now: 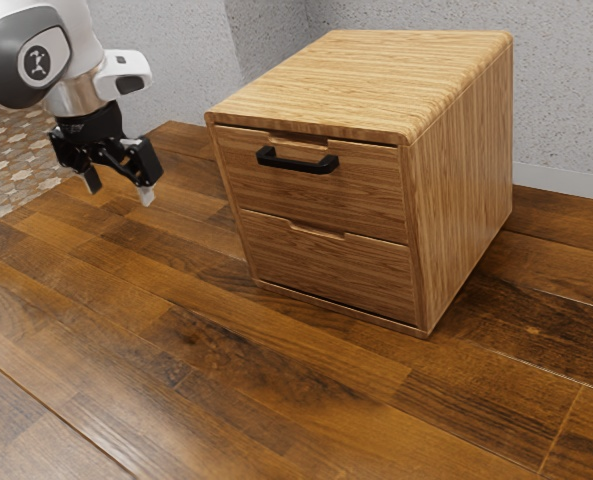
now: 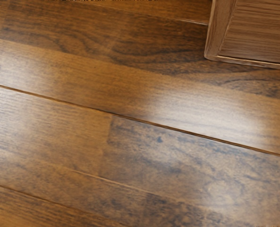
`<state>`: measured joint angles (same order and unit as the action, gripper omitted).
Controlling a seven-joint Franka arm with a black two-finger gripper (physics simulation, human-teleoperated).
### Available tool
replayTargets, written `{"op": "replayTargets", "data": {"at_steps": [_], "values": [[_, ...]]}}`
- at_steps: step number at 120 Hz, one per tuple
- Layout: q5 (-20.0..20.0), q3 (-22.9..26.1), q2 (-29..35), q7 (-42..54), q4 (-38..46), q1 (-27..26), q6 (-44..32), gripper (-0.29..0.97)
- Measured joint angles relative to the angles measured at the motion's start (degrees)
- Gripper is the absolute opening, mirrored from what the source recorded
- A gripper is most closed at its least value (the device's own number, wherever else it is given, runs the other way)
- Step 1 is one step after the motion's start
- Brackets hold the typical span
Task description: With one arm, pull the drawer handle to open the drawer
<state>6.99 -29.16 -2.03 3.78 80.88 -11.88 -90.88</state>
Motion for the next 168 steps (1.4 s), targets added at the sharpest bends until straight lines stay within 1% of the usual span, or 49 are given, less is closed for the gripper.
{"op": "replayTargets", "data": {"at_steps": [14, 24, 27, 33, 42, 55, 72, 85, 89, 94, 104, 107, 110, 118, 129, 141, 151, 159, 168], "values": [[0.23, 0.11, -0.05, 0.22, -0.03, -3.05, -0.04, 0.68], [-0.05, 0.03, 0.17, 0.7, -1.93, -5.87, 0.09, 0.68], [-0.03, 0.48, 0.38, 0.88, -5.78, -6.16, 0.57, 0.68], [1.95, 2.28, 1.11, 1.2, -13.79, -6.38, 1.64, 0.68], [4.13, 3.42, 1.54, 1.64, -17.7, -8.48, 2.84, 0.68], [5.06, 3.69, 1.28, 2.24, -17.71, -12.47, 3.95, 0.68], [5.3, 3.4, 1.02, 2.88, -15.24, -17.75, 4.77, 0.68], [5.46, 3.55, 1.44, 3.42, -12.59, -20.72, 6.41, 0.68], [5.51, 3.82, 3.74, 3.62, -10.46, -22.39, 7.27, 0.68], [5.68, 4.08, 11.07, 3.8, -3.24, -26.02, 8.13, 0.68], [5.83, 3.95, 28.55, 3.19, 14.25, -29.62, 9.72, 0.68], [5.85, 4.53, 32.0, 3.5, 17.36, -30.71, 10.09, 0.68], [5.98, 5.63, 34.16, 4.91, 19.31, -31.35, 10.04, 0.68], [5.93, 8.43, 36.32, 11.88, 21.94, -30.54, 9.71, 0.68], [4.34, 10.2, 36.73, 20.99, 23.88, -29.43, 9.14, 0.68], [1.7, 11.39, 38.81, 28.68, 31.59, -27.4, 5.98, 0.68], [-0.45, 13.46, 39.46, 34.23, 36.22, -25.74, 2.81, 0.68], [-1.25, 13.64, 35.59, 38.21, 38.16, -22.45, -2.36, 0.68], [-1.83, 13.99, 30.62, 42.26, 36.25, -16.49, -7.68, 0.68]]}}
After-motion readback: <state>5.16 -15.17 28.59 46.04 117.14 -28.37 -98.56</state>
